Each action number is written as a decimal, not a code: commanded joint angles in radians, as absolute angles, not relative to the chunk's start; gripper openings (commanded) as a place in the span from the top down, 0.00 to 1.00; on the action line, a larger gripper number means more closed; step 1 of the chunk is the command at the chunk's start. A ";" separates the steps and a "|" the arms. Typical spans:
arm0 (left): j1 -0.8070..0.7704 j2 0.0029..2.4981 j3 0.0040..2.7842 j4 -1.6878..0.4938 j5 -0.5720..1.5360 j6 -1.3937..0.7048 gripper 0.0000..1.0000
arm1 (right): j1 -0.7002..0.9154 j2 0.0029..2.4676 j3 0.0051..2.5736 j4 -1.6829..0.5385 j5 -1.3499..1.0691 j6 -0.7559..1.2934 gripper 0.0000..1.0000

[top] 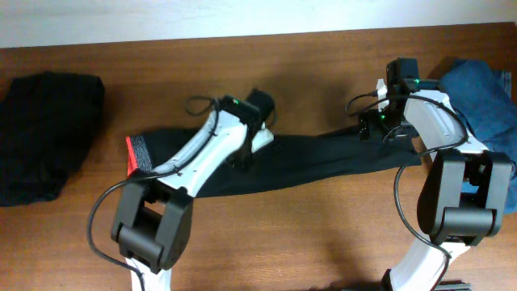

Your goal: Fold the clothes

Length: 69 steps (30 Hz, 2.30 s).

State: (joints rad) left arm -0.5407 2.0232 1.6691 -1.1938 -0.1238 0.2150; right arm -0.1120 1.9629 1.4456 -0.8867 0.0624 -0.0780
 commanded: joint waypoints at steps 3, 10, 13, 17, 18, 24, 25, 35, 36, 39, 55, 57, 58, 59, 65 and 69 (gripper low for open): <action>-0.405 1.970 1.723 -1.187 -0.092 -0.016 0.42 | -0.119 1.970 1.457 -0.898 0.056 -0.071 0.09; -0.230 1.971 1.665 -1.182 0.024 -0.031 0.61 | -0.118 1.970 1.457 -0.910 0.018 -0.072 0.08; -0.182 1.971 1.631 -1.158 0.020 -0.031 0.67 | -0.118 1.970 1.451 -0.920 -0.002 -0.071 0.08; -0.139 1.971 1.555 -1.098 0.020 -0.031 0.71 | -0.118 1.970 1.423 -0.917 -0.008 -0.071 0.08; -0.130 1.971 1.533 -1.083 0.020 -0.031 0.71 | -0.118 1.970 1.414 -0.912 -0.008 -0.072 0.08; -0.095 1.971 1.416 -0.978 0.019 -0.031 0.71 | -0.119 1.971 1.381 -0.874 -0.007 -0.075 0.08; -0.088 1.971 1.400 -0.960 0.019 -0.031 0.71 | -0.119 1.971 1.381 -0.871 -0.005 -0.075 0.08; -0.007 1.971 1.295 -0.869 0.012 -0.042 0.71 | -0.120 1.972 1.320 -0.785 0.016 -0.075 0.07; -0.004 1.971 1.295 -0.870 0.003 -0.042 0.71 | -0.120 1.972 1.307 -0.770 0.019 -0.075 0.05; 0.000 1.971 1.295 -0.868 -0.034 -0.041 0.70 | -0.120 1.972 1.261 -0.718 0.048 -0.075 0.05; 0.014 1.966 1.342 -0.852 -0.075 -0.040 0.58 | -0.120 1.937 1.385 -0.743 0.120 -0.071 0.05; 0.014 1.954 1.372 -0.861 -0.066 -0.041 0.52 | -0.122 1.913 1.448 -0.813 0.117 -0.071 0.05; 0.014 1.948 1.388 -0.868 -0.059 -0.041 0.49 | -0.126 1.902 1.480 -0.851 0.117 -0.070 0.05; 0.014 1.940 1.407 -0.876 -0.047 -0.041 0.48 | -0.133 1.891 1.513 -0.894 0.117 -0.070 0.05; 0.015 1.878 1.509 -0.937 -0.030 -0.041 0.33 | -0.241 1.866 1.575 -1.031 0.064 0.041 0.03; 0.017 1.841 1.527 -0.958 -0.033 -0.041 0.22 | -0.348 1.871 1.544 -1.060 -0.130 0.037 0.02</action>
